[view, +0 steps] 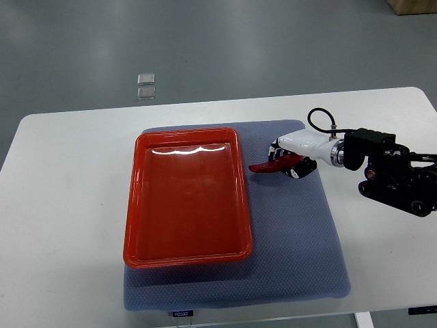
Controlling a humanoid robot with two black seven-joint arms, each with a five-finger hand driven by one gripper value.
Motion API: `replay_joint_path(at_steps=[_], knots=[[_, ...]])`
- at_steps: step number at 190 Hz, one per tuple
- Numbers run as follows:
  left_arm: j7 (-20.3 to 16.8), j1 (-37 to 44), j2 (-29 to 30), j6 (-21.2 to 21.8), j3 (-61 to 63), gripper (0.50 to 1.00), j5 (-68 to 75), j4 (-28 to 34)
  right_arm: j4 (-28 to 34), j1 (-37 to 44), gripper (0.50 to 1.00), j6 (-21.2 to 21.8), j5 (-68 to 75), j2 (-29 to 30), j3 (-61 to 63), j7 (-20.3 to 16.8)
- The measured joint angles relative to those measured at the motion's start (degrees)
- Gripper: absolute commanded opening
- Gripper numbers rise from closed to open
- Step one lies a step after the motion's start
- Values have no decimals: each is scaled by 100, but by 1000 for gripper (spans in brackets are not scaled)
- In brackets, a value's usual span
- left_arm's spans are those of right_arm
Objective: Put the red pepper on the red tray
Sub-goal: 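Close the right hand fingers around the red pepper and lift, then carry the pepper over the red tray and lower it inside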
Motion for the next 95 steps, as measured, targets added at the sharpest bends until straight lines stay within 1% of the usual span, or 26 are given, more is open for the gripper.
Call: replay_joint_path(at_steps=[33, 60, 95], knots=[[0, 0, 0, 0, 0, 1000, 0, 0, -8, 39, 500, -220, 25, -97, 66, 0], [0, 0, 0, 0, 0, 1000, 0, 0, 17, 259, 500, -329, 93, -168, 111, 18], [0, 0, 0, 0, 0, 1000, 0, 0, 26, 361, 500, -566, 106, 108, 212, 36]])
